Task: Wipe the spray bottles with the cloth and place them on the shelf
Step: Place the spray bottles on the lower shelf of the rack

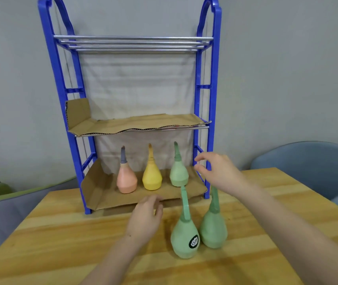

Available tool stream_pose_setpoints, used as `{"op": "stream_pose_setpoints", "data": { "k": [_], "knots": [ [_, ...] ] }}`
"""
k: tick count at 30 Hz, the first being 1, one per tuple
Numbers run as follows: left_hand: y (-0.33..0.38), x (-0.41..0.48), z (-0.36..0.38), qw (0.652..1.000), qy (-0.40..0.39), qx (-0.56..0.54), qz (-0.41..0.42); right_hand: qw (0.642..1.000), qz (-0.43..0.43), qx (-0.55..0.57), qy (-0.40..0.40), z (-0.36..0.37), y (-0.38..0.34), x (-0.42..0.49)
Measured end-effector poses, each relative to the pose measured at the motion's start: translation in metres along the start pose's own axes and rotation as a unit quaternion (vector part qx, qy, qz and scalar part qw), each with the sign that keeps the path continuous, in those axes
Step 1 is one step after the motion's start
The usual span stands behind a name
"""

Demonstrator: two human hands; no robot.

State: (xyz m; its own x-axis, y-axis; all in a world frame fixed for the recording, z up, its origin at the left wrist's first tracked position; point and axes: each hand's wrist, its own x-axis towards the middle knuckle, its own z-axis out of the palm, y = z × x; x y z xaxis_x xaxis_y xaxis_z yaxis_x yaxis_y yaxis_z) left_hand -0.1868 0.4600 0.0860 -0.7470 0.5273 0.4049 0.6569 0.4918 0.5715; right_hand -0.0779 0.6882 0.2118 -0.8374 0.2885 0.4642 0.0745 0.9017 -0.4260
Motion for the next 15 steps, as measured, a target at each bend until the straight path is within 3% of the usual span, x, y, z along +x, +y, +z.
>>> {"op": "stream_pose_setpoints", "data": {
  "k": [3, 7, 12, 15],
  "knots": [
    [0.013, -0.025, 0.001, 1.000, -0.008, -0.027, 0.008, 0.998, -0.040, -0.006, 0.048, -0.005, 0.010, -0.048],
    [0.027, -0.048, 0.006, 0.996, -0.049, -0.067, -0.016, 0.996, 0.013, 0.031, 0.087, -0.002, 0.026, -0.102],
    [0.031, -0.057, 0.024, 0.991, -0.113, -0.052, -0.055, 0.986, 0.120, 0.108, 0.026, 0.030, 0.049, -0.131],
    [0.034, -0.061, 0.036, 0.989, -0.128, 0.030, -0.065, 0.982, 0.150, 0.100, -0.046, 0.054, 0.061, -0.139]
  ]
}}
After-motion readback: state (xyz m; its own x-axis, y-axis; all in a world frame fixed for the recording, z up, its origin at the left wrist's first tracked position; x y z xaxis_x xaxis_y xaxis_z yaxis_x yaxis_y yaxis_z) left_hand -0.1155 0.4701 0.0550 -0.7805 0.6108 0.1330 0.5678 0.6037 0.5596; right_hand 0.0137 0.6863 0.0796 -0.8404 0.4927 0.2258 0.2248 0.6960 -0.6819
